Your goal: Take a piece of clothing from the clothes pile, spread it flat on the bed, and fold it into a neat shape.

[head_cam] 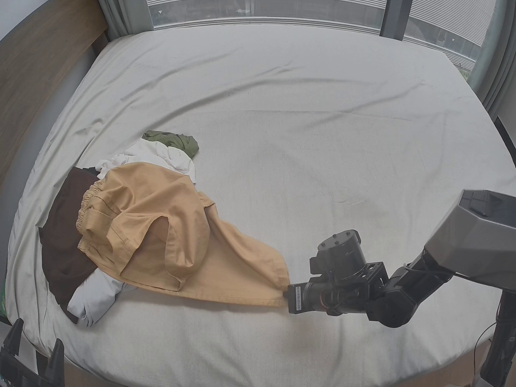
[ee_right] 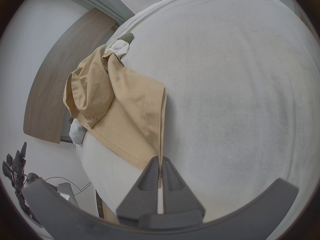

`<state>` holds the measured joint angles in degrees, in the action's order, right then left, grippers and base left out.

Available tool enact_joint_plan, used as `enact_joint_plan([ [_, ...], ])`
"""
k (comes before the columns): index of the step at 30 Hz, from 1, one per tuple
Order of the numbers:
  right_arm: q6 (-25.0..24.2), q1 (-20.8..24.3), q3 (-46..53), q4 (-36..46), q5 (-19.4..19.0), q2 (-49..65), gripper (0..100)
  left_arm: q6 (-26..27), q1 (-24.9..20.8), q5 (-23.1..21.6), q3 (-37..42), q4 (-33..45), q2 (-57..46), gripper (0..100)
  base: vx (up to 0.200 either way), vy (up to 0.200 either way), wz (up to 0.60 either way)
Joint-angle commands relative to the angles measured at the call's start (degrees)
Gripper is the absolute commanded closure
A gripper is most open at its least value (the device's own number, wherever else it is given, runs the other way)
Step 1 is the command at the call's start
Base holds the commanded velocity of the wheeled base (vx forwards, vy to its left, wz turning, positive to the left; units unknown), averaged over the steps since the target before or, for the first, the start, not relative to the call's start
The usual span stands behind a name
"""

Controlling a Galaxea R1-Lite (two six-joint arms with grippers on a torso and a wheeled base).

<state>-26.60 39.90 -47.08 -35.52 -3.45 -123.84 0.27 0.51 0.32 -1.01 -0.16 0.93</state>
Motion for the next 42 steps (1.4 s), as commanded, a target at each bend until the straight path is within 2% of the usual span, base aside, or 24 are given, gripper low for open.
enact_joint_plan([
  [1,0.06,-0.52,2.17,0.02,0.02,2.64,100,0.08,0.02,0.03,1.01,-0.02,-0.93,0,0.000,0.000,0.00],
  [31,4.28,-10.02,15.53,-0.16,-0.42,10.11,100,0.08,0.02,0.03,1.01,-0.02,-0.93,0,0.000,0.000,0.00],
  [38,4.54,-9.23,15.79,-5.35,-1.21,9.76,100,0.17,0.02,0.03,1.01,-0.02,-0.93,0,0.000,0.000,0.00],
  [39,4.63,-9.05,15.79,-5.35,-1.21,9.76,0,0.08,0.02,0.03,1.01,-0.02,-0.93,0,0.000,0.000,0.00],
  [42,4.54,-7.82,15.35,-5.43,-1.12,9.15,0,0.08,0.02,0.03,1.01,-0.02,-0.93,0,0.000,0.000,0.00],
])
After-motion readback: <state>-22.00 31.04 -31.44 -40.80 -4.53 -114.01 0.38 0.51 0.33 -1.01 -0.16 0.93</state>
